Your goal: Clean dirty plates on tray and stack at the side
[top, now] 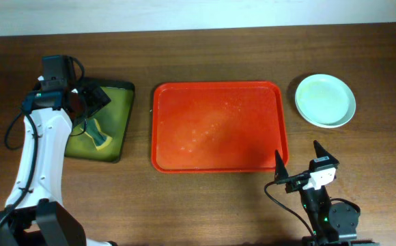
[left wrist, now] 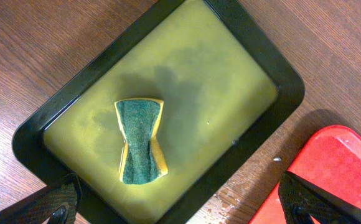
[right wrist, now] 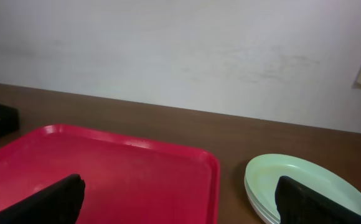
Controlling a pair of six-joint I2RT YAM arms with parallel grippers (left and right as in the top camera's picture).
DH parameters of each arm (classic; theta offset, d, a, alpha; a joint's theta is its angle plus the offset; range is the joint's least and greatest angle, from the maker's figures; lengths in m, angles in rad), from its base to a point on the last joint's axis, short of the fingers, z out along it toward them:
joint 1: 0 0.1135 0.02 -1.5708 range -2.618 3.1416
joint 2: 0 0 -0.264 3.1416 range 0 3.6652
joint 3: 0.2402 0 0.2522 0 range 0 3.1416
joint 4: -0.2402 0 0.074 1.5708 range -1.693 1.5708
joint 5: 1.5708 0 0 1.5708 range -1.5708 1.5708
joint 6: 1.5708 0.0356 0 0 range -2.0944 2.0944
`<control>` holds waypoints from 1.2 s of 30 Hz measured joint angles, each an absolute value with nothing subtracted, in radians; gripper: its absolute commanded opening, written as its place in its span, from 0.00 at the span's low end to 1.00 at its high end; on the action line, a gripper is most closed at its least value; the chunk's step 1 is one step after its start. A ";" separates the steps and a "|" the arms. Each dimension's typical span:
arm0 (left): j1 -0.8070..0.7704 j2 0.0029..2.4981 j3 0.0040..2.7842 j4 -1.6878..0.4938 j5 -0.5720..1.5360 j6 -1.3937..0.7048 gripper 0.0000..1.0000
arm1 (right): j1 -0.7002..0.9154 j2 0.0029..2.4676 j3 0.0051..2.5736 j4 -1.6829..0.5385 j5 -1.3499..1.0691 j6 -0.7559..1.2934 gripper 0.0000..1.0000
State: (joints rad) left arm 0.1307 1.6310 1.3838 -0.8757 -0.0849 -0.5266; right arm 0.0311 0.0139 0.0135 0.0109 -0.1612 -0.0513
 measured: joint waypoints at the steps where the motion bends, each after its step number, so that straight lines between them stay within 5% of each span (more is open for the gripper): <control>1: 0.131 1.631 1.384 -0.876 -0.085 -0.527 1.00 | 0.031 0.011 0.016 -0.054 -0.145 -0.045 0.98; 21: 0.131 1.590 1.382 -0.877 -0.086 -0.527 0.99 | 0.031 0.014 0.013 -0.067 -0.108 -0.030 0.98; 25: 0.131 1.229 1.360 -0.950 -0.119 -0.524 0.99 | 0.032 0.012 0.013 -0.068 -0.104 -0.030 0.98; 32: 0.131 0.299 0.585 -0.426 -0.107 -0.336 1.00 | 0.032 0.012 0.013 -0.068 -0.101 -0.030 0.98; 36: 0.131 0.152 0.416 -0.413 -0.108 -0.332 1.00 | 0.033 0.011 0.013 -0.068 -0.101 -0.030 0.98</control>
